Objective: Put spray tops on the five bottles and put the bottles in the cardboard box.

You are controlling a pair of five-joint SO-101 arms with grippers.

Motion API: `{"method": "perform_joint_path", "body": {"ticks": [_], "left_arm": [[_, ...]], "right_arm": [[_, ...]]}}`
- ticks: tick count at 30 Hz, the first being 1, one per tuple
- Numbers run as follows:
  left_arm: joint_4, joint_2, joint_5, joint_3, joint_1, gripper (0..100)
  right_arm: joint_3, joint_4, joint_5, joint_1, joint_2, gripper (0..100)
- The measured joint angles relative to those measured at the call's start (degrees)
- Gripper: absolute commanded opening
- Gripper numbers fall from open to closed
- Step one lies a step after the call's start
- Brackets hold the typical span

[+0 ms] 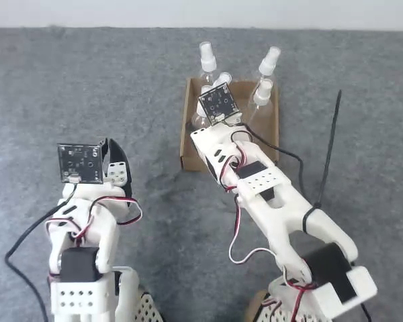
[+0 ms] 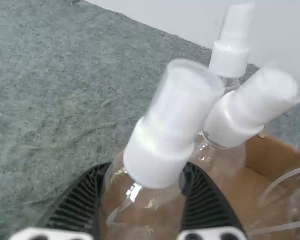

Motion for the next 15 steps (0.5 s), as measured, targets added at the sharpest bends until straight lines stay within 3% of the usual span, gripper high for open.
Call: {"method": "perform_joint_path", "body": {"ticks": [15], "left_arm": [[0.0, 0.0, 0.4, 0.0, 0.0, 1]], "right_arm": [[0.5, 0.0, 0.0, 0.2, 0.0, 0.7]]}}
